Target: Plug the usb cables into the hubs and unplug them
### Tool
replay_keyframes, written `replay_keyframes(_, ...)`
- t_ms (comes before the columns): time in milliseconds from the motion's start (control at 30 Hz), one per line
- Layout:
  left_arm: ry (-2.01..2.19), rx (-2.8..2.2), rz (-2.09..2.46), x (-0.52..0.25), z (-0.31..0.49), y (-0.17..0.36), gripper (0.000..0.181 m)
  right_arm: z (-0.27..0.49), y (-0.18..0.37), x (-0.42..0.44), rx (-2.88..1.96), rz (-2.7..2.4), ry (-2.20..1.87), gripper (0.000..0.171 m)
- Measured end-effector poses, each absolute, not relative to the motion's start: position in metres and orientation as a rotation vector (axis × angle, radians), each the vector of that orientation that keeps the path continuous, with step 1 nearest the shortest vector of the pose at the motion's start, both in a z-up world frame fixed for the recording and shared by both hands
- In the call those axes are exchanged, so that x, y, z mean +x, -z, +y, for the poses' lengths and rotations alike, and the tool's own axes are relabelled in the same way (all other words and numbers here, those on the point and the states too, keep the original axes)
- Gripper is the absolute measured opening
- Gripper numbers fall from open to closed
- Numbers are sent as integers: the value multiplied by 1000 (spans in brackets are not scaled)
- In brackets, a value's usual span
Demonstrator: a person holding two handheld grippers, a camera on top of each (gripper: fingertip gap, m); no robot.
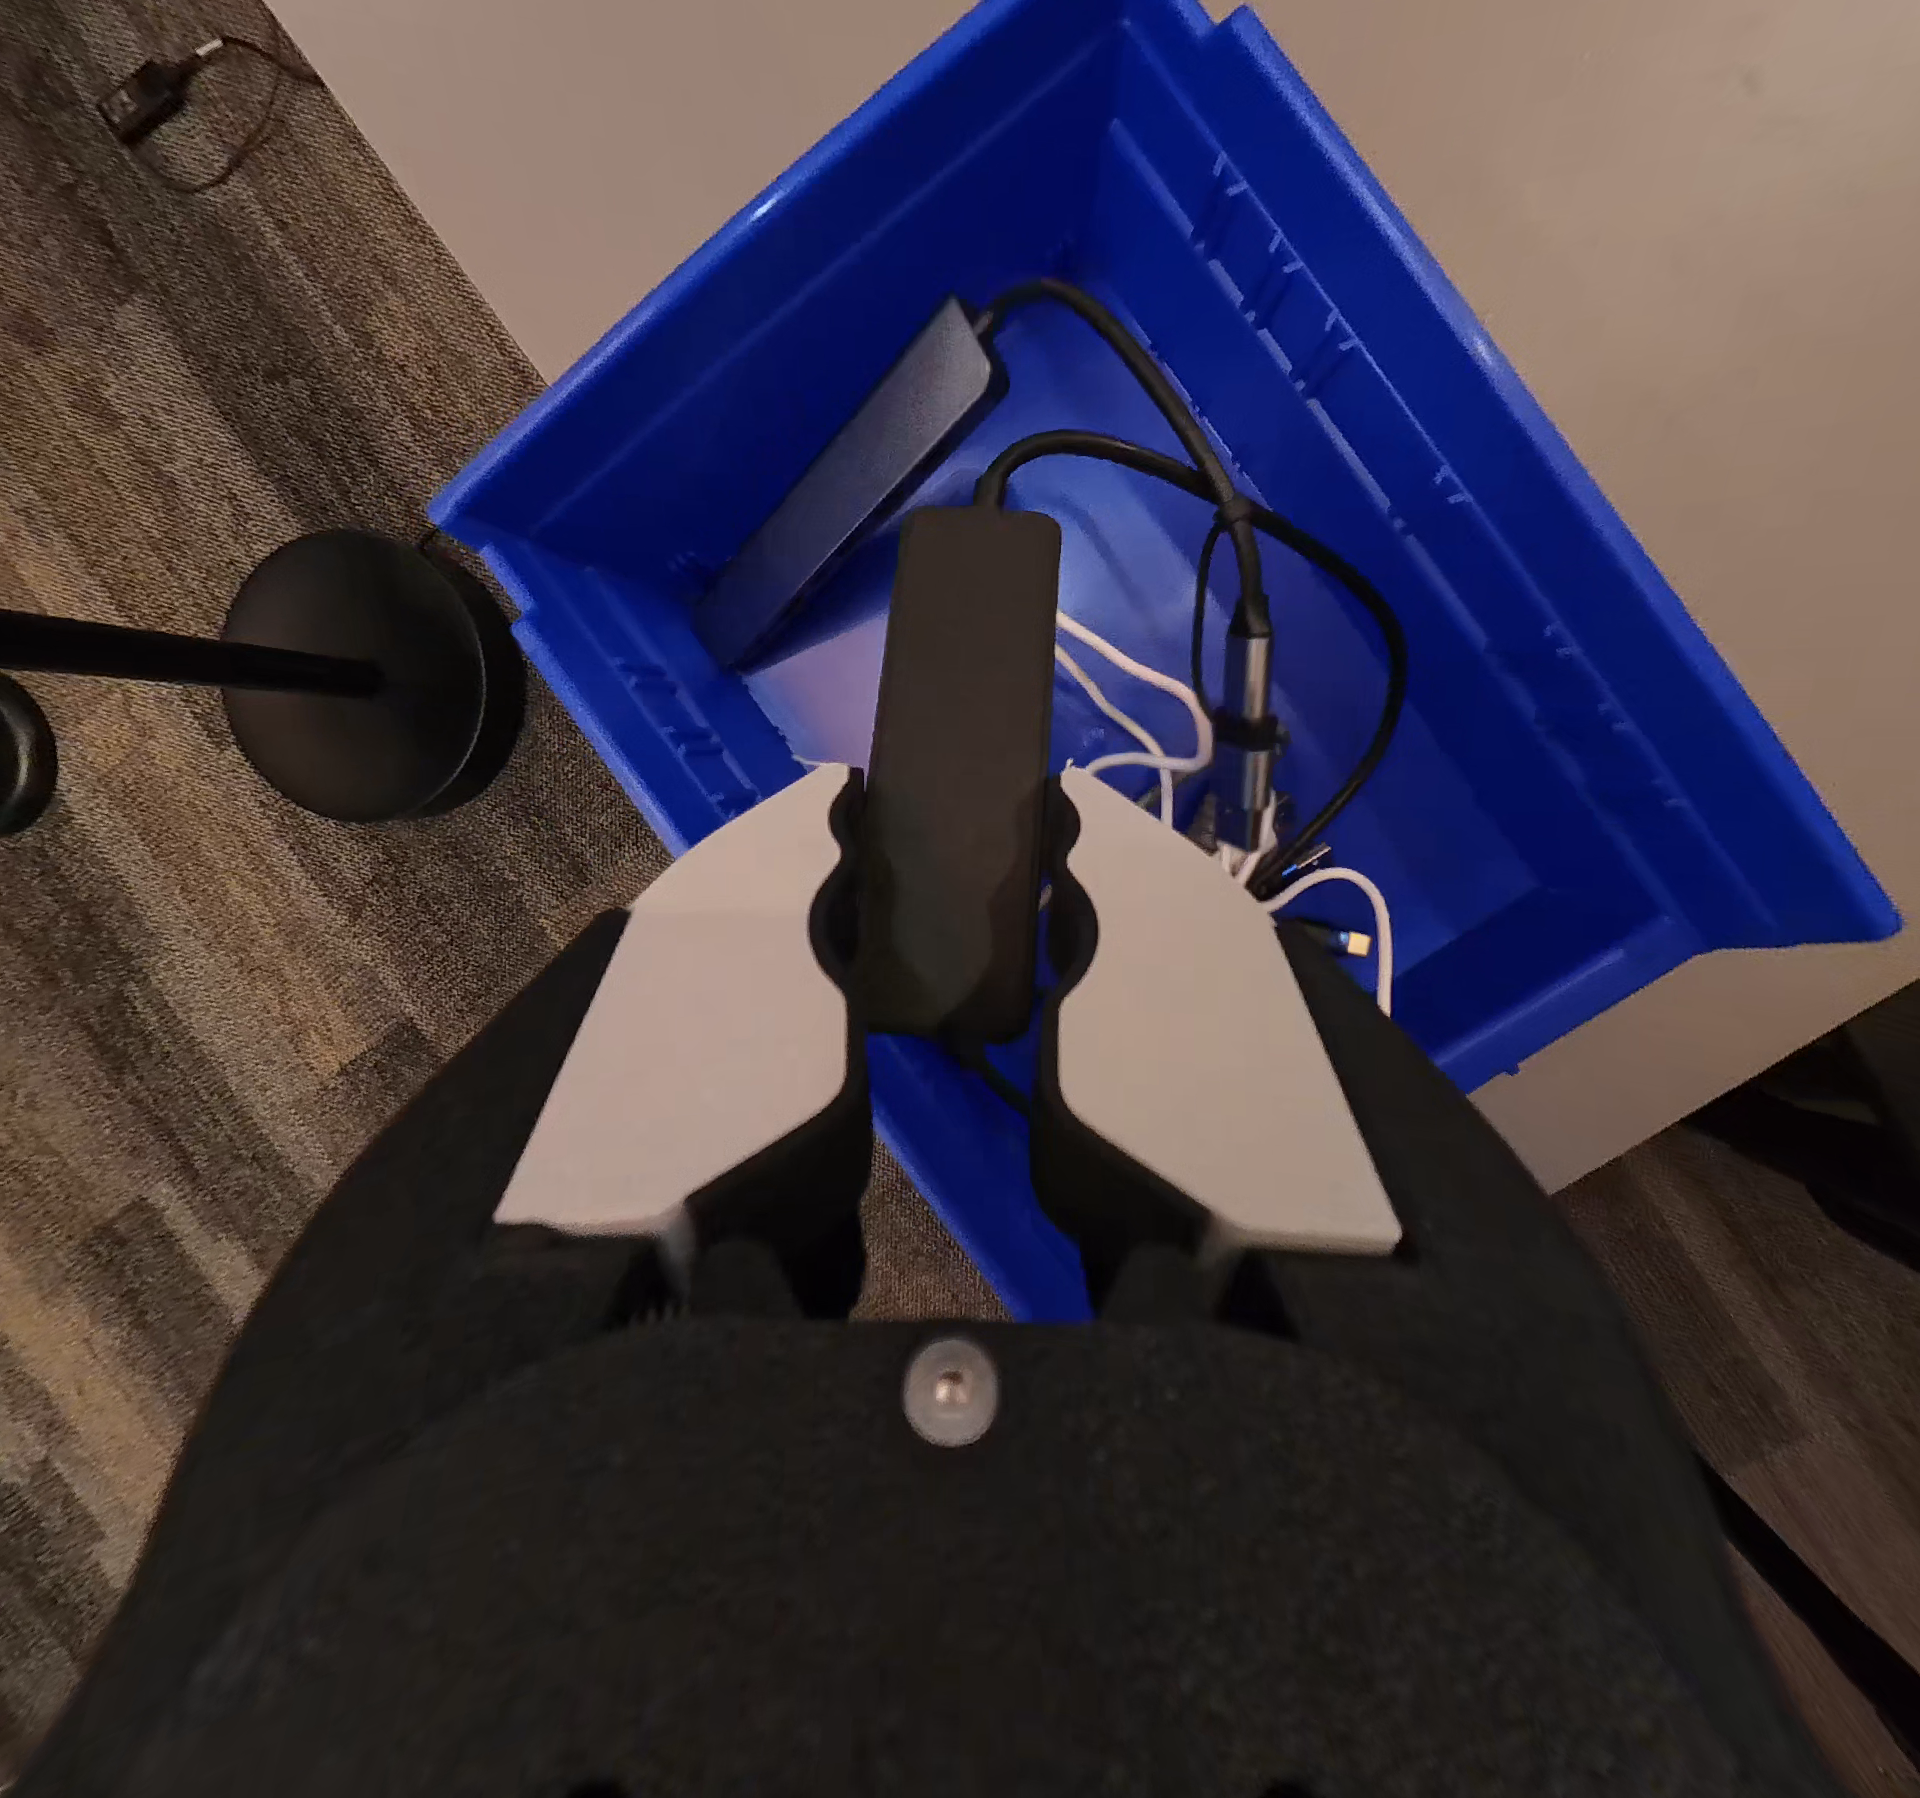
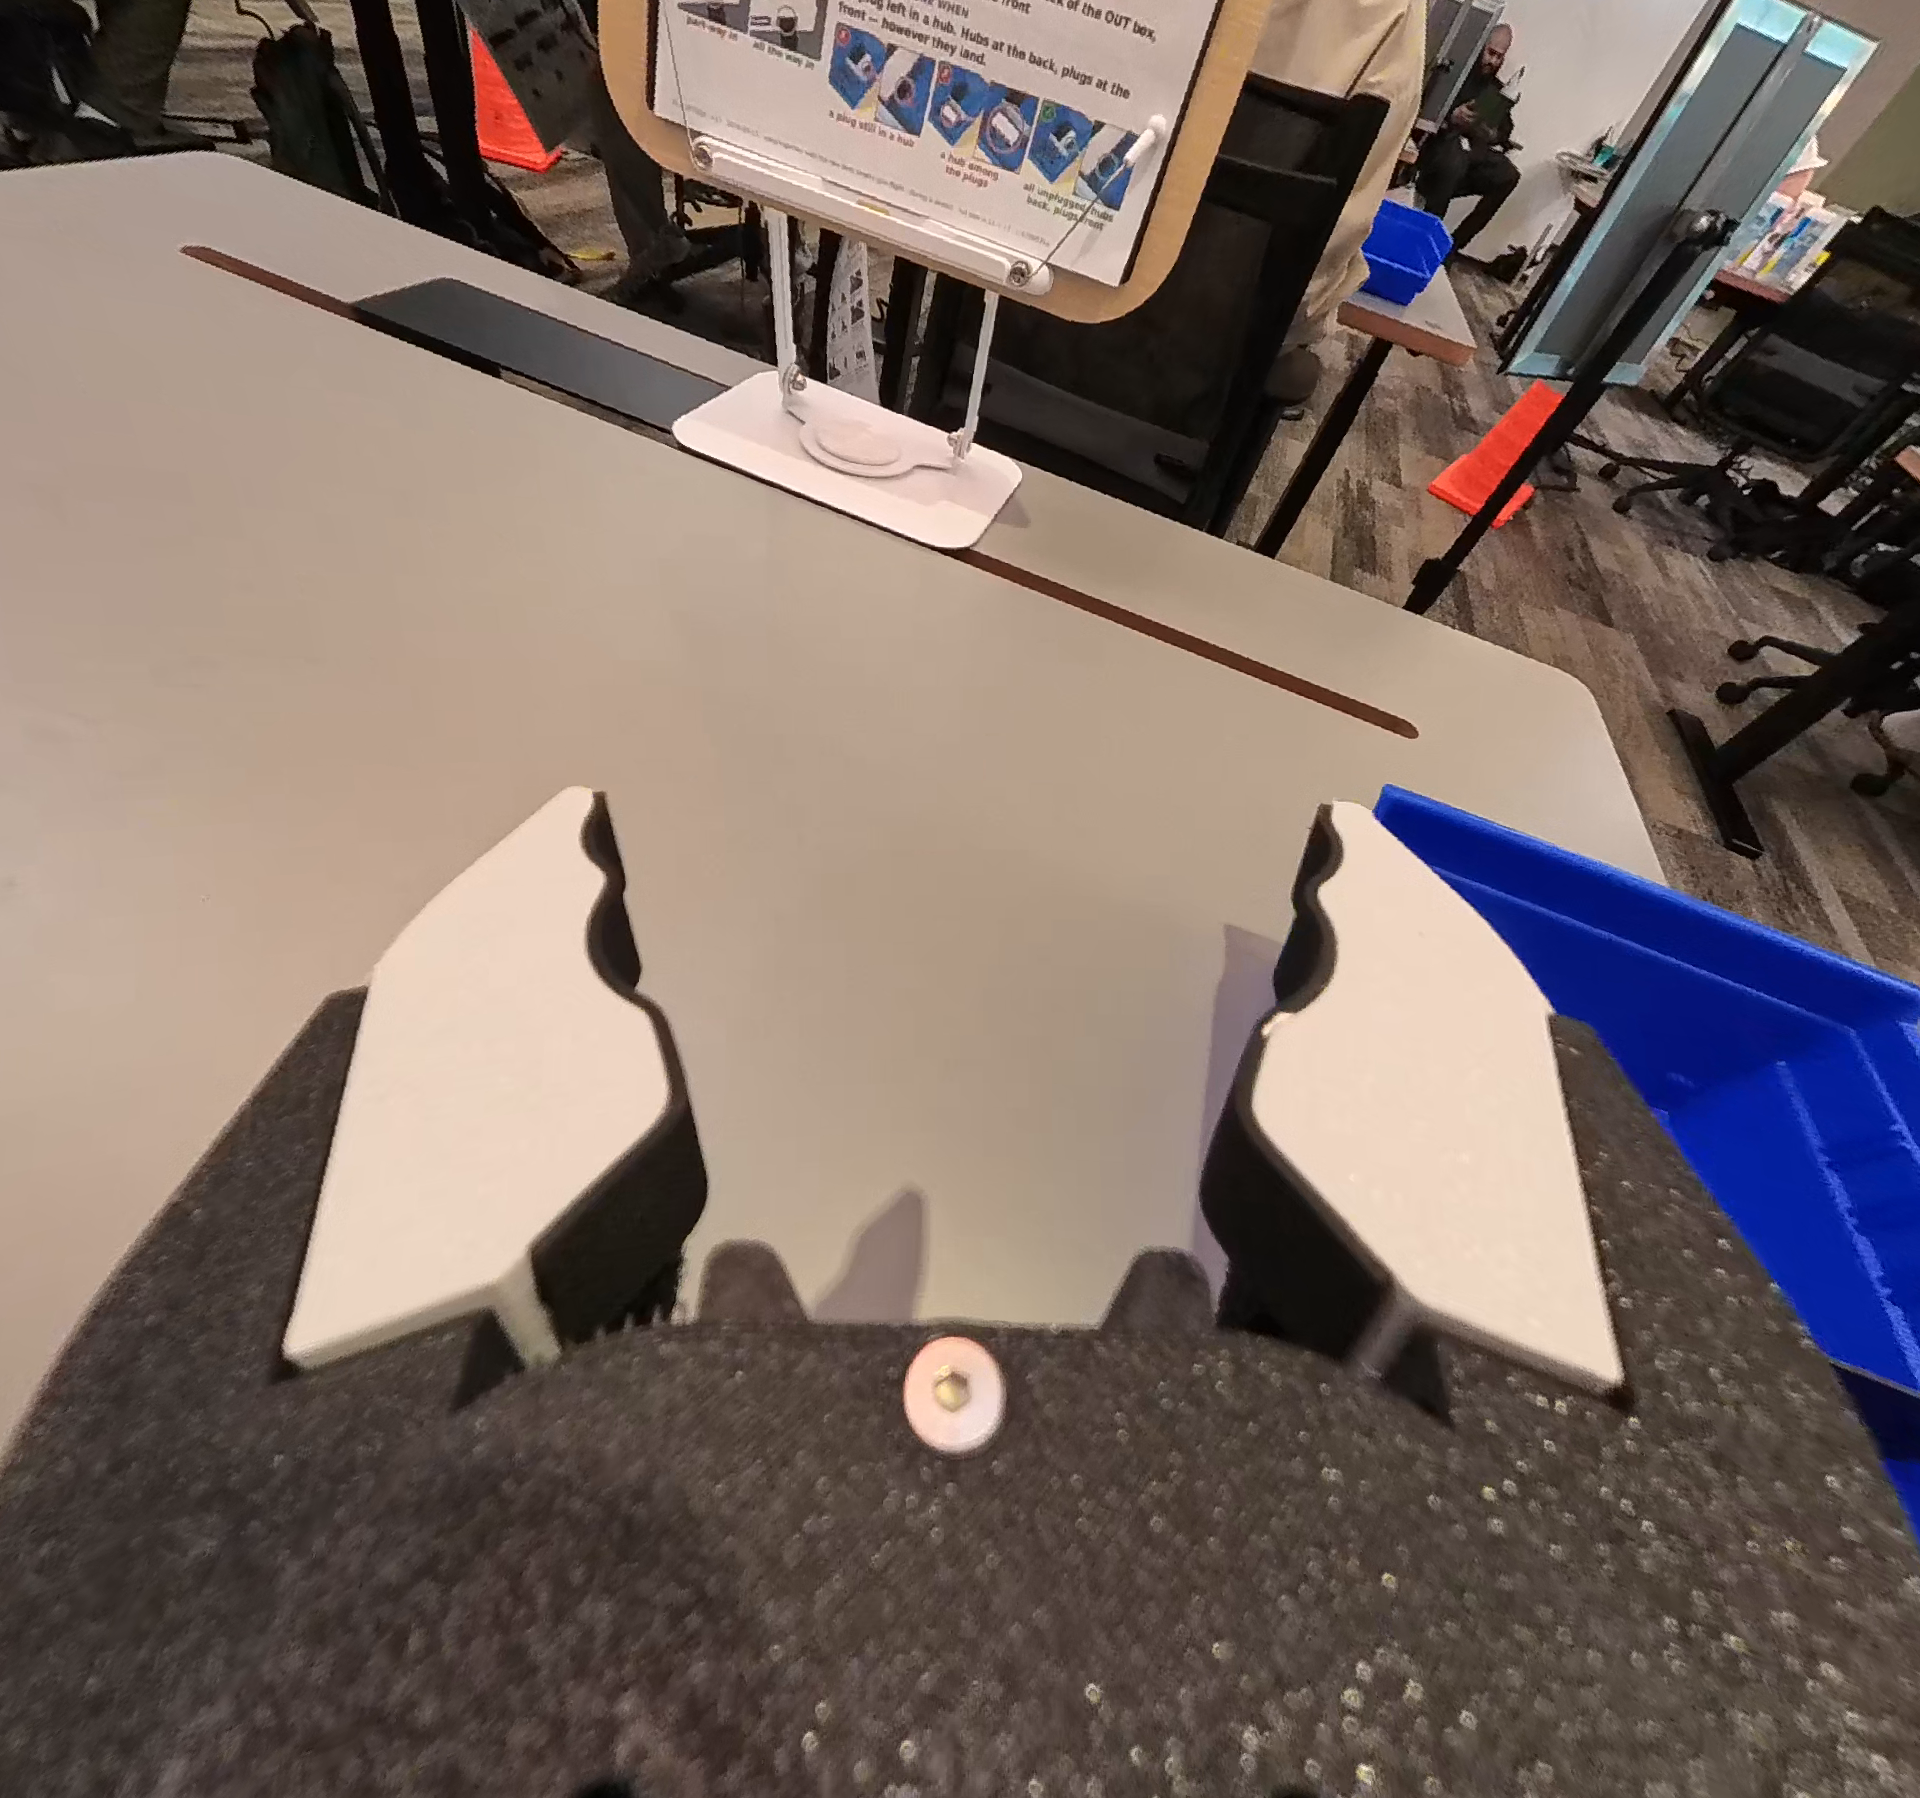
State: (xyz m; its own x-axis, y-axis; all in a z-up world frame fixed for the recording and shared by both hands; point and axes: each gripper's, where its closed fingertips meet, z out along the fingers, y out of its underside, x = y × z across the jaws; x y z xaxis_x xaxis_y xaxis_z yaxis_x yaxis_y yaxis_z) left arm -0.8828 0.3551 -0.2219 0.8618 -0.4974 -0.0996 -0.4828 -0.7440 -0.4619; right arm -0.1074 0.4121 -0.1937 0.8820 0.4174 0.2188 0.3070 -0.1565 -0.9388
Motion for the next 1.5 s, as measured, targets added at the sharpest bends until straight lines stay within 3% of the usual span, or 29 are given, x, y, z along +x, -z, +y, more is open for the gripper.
replay_keyframes(967, -339, -2408, 676, -894, 352, 89, 31, 405, 196, -103, -1734, -540, -144, 119)
replay_keyframes(1500, -27, -2183, 479, -877, 351, 32, 32, 407, 201, -103, -1739, -537, -165, 119)
